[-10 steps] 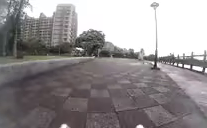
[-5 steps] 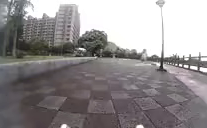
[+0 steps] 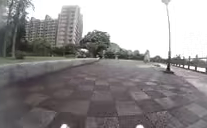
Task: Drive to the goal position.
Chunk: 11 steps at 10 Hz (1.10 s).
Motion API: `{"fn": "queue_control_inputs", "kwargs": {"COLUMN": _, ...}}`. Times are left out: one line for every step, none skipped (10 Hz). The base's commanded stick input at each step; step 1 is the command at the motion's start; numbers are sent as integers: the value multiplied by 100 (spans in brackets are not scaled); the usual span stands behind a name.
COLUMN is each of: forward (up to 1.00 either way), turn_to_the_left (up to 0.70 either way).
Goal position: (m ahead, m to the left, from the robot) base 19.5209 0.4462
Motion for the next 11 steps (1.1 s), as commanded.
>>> {"fn": "queue_control_inputs", "kwargs": {"forward": 85, "turn_to_the_left": 1}}
{"fn": "queue_control_inputs", "kwargs": {"forward": 85, "turn_to_the_left": -1}}
{"fn": "queue_control_inputs", "kwargs": {"forward": 85, "turn_to_the_left": -15}}
{"fn": "queue_control_inputs", "kwargs": {"forward": 85, "turn_to_the_left": -33}}
{"fn": "queue_control_inputs", "kwargs": {"forward": 85, "turn_to_the_left": -20}}
{"fn": "queue_control_inputs", "kwargs": {"forward": 85, "turn_to_the_left": -1}}
{"fn": "queue_control_inputs", "kwargs": {"forward": 85, "turn_to_the_left": 1}}
{"fn": "queue_control_inputs", "kwargs": {"forward": 85, "turn_to_the_left": 1}}
{"fn": "queue_control_inputs", "kwargs": {"forward": 85, "turn_to_the_left": 1}}
{"fn": "queue_control_inputs", "kwargs": {"forward": 85, "turn_to_the_left": 1}}
{"fn": "queue_control_inputs", "kwargs": {"forward": 85, "turn_to_the_left": 1}}
